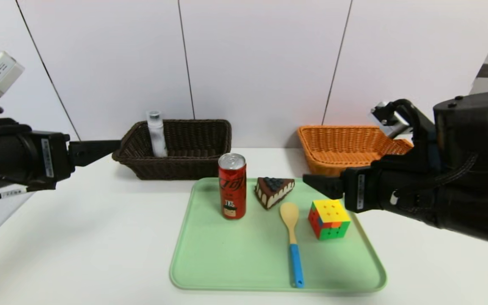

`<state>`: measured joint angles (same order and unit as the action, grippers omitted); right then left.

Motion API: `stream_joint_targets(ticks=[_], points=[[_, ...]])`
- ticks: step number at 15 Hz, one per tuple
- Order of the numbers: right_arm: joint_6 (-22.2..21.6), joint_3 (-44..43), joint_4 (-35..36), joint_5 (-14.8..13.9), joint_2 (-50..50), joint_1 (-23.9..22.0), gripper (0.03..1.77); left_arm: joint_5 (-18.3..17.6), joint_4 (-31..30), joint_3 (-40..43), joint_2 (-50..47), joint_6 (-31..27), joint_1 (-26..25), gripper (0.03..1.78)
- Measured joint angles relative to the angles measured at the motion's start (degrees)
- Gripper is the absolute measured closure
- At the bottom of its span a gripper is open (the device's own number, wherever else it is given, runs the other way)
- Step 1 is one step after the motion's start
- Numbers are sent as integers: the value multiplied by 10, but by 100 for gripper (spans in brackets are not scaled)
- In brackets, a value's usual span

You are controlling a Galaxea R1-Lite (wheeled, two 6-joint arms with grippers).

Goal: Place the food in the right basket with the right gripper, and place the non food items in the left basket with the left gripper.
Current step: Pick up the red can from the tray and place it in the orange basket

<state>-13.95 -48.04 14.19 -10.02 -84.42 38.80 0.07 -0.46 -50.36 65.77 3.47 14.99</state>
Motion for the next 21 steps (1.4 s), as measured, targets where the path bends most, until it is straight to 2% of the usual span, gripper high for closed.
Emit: stream_joint_targets(ticks=[2, 6, 8, 12, 14, 17, 21], points=[[21, 41, 98, -1, -20, 4, 9, -15, 3, 39, -35, 0, 2, 14], [27, 118, 218, 2, -39, 16, 9, -22, 4, 99, -83, 3, 4, 12], [44, 149, 297, 5, -64, 26, 9, -25, 4, 130, -100, 4, 15, 12], [95, 167, 469, 14, -153, 38, 9, -25, 4, 157, -115, 28, 41, 12], [106, 167, 534, 18, -195, 69, 9, -25, 5, 161, -120, 29, 43, 12], [108, 149, 548, 19, -237, 107, 9, -25, 17, 159, -128, 29, 44, 12], [108, 122, 548, 19, -268, 121, 9, -25, 19, 157, -134, 29, 44, 12]])
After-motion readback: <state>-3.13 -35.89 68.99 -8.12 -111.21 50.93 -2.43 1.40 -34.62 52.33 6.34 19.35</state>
